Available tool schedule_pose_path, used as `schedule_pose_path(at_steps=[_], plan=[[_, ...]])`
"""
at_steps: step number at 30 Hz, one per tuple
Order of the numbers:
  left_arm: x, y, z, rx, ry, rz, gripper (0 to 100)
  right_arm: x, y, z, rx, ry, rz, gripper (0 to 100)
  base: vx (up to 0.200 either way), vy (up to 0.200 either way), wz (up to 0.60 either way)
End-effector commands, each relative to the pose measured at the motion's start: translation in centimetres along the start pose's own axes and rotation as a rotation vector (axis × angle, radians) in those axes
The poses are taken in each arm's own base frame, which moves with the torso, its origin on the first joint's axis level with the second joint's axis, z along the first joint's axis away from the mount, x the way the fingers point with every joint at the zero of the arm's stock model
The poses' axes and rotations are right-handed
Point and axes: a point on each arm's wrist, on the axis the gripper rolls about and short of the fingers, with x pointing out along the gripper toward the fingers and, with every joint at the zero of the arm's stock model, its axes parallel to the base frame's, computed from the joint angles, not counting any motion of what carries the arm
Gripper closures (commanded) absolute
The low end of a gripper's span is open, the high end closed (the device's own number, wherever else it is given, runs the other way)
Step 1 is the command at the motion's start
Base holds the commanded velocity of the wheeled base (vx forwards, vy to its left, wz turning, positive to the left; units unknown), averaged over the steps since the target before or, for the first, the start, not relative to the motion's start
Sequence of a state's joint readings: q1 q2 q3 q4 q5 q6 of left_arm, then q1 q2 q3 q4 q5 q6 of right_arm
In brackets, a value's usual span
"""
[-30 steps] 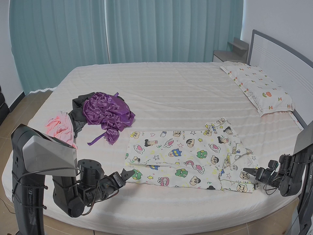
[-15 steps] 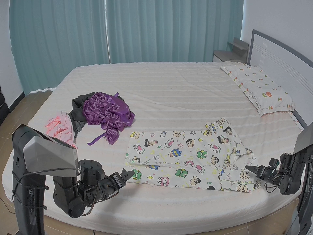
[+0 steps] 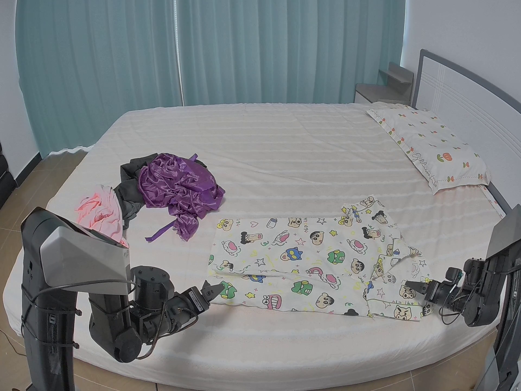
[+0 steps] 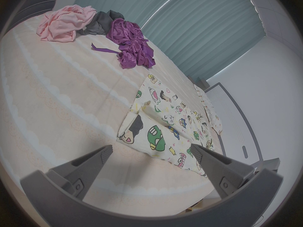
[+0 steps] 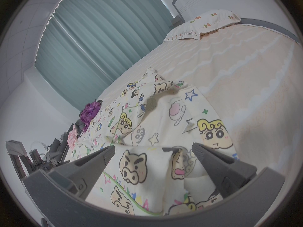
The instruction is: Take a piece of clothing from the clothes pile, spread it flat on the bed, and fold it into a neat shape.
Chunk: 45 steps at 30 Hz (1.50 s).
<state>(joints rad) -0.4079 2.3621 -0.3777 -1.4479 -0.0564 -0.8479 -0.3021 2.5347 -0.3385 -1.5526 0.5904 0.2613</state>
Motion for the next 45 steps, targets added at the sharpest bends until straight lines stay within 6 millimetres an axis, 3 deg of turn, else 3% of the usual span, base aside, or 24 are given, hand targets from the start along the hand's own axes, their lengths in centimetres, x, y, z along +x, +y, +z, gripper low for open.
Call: schedule_pose_path(at_steps=[1,10,19,33,45], plan=[[0.1,0.1,-0.1,0.001,0.002,0.001,0,0.0,0.3,-0.3,-0.012,0.009,0.016,100,0.0,0.0,0.0],[0.1,0.1,-0.1,0.0,0.002,0.001,0,-0.6,-0.1,-0.2,0.007,0.026,0.112,100,0.0,0.0,0.0],[0.1,0.1,-0.1,0.0,0.002,0.001,0,-0.9,0.4,1.2,-0.016,-0.02,0.128,100,0.0,0.0,0.0],[0.1,0.1,-0.1,0.0,0.002,0.001,0,0.3,0.5,4.0,-0.065,-0.131,0.113,100,0.0,0.0,0.0],[0.1,0.1,0.0,-0.002,-0.009,0.008,0,1.9,0.6,5.1,-0.085,-0.135,0.129,100,0.0,0.0,0.0]])
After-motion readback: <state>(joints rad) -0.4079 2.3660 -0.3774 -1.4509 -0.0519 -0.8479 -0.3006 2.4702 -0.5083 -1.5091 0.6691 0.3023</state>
